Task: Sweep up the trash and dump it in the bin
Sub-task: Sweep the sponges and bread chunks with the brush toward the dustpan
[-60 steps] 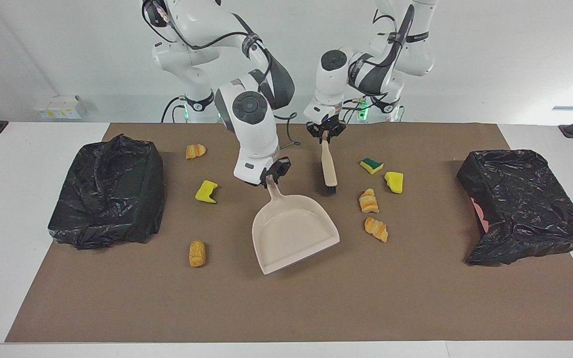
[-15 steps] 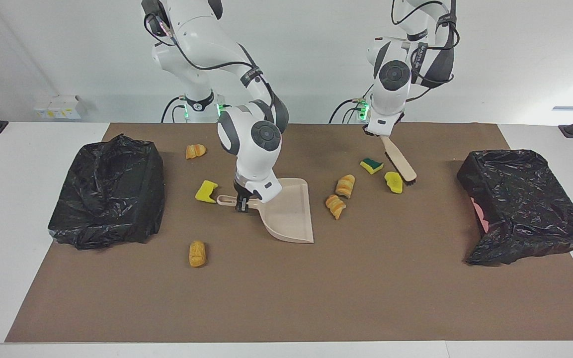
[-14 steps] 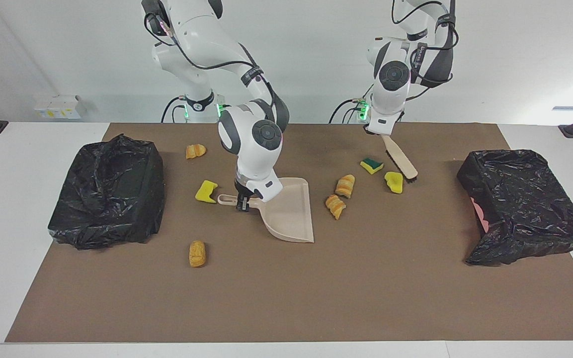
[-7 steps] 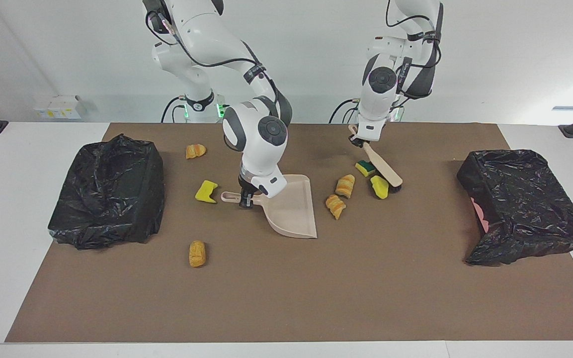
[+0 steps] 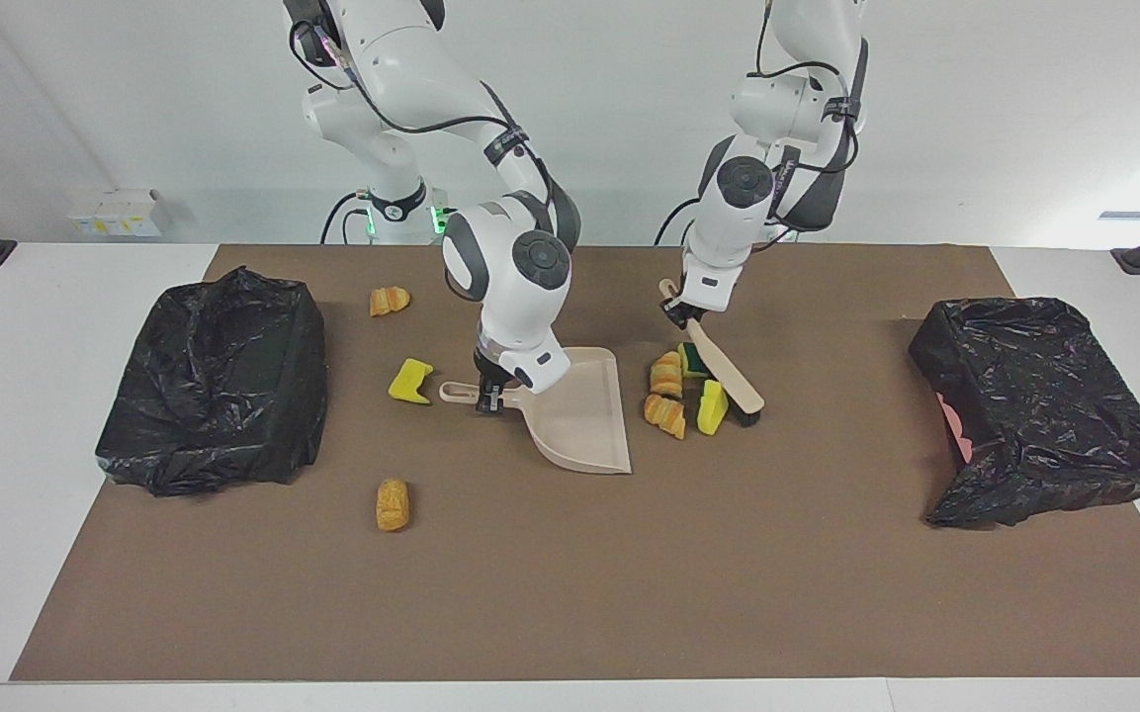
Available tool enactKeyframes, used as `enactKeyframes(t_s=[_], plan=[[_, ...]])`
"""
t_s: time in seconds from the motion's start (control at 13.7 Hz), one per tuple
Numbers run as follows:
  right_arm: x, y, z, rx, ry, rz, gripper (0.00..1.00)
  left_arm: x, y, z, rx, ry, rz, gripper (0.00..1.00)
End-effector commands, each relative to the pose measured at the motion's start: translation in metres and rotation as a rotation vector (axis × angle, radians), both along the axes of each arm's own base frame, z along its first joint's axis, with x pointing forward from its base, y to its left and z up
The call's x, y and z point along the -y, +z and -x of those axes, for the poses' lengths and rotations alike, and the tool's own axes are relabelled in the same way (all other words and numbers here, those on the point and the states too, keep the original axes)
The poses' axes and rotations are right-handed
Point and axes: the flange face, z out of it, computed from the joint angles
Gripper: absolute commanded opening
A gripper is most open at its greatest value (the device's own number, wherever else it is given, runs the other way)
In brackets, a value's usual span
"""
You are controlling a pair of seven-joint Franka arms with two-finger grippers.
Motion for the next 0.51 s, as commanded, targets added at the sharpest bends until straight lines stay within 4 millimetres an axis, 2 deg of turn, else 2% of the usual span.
enactKeyframes(t_s=[0.0,0.29,0.44], plan=[[0.007,0.0,0.004,0.016,0.001,0.0,0.0,0.038,0.006,-0.015,0.0,-0.101,0.095,0.0],[0.01,-0.001,0.003,0.013,-0.004,0.0,0.0,0.081,0.016,0.004,0.024,-0.334,0.187,0.0],[0.01,-0.001,0.003,0.013,-0.004,0.0,0.0,0.095,0.027,0.004,0.04,-0.374,0.203,0.0]])
